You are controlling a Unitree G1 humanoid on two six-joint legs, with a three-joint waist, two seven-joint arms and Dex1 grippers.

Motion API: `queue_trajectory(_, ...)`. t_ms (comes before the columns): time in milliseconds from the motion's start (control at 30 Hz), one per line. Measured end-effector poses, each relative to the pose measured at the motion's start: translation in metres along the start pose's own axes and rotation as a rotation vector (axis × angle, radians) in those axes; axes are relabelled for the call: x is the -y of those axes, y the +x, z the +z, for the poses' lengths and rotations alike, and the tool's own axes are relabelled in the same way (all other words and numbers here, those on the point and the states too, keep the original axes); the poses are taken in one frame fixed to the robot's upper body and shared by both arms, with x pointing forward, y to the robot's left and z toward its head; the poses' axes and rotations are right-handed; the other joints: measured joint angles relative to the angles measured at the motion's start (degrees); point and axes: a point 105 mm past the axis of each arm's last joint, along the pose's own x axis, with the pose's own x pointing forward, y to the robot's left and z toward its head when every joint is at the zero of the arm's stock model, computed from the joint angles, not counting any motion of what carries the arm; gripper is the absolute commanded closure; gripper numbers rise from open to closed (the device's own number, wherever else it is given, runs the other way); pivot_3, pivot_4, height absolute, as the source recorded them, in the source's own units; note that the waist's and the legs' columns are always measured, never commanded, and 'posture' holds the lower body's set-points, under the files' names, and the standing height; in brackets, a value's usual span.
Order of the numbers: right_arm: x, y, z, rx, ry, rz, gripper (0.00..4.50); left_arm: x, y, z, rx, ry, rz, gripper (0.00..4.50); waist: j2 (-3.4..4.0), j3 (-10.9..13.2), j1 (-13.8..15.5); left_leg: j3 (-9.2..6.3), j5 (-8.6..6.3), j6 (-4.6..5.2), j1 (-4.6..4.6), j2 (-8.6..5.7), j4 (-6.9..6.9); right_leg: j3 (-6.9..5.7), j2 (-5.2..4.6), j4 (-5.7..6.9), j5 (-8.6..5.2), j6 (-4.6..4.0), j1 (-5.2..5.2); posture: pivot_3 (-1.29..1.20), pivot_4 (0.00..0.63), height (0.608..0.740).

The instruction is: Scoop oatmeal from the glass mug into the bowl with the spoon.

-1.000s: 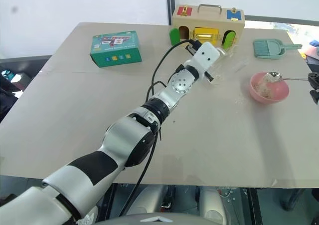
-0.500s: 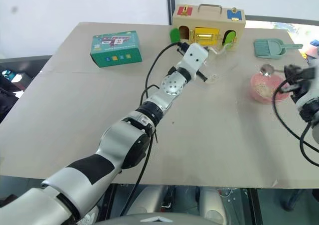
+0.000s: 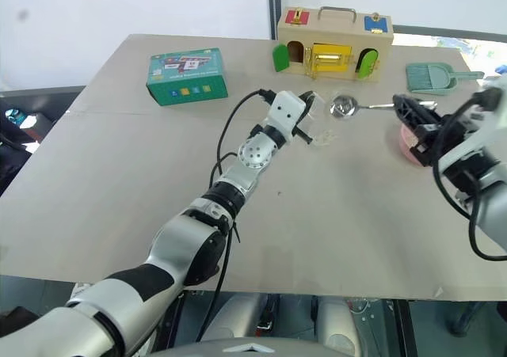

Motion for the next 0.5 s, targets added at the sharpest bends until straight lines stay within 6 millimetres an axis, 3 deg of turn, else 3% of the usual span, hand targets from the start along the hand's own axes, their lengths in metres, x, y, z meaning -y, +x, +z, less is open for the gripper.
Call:
queue_trajectory(233,0.002,0.007,0.008,-0.007,0.011,0.044,4.50,-0.003,-0.016,0.005,0.051,-0.035,0.019,4.48,0.01,-0.01,-0.16,0.00,0.00,-0.01,0.02,0.02,0.02,0.01,0.04,0.03,0.00,0.00,0.00,0.00,0.150,0.740)
queue_trajectory(333,-0.002,0.007,0.006,-0.059,-0.046,0.081,3.48,-0.006,-0.022,0.003,0.050,-0.035,0.018,4.50,0.03,-0.02,-0.08,0.00,0.00,0.00,0.02,0.02,0.04,-0.01,0.04,0.03,0.00,0.00,0.01,0.00,0.150,0.740)
queue_trajectory(500,-0.017,0.013,-0.011,-0.178,-0.257,0.163,1.15,-0.008,-0.033,-0.004,0.039,-0.099,0.013,4.50,0.04,-0.03,-0.07,-0.01,0.00,0.00,0.02,0.02,0.12,-0.04,0.03,0.04,0.00,0.00,0.03,0.00,0.150,0.740)
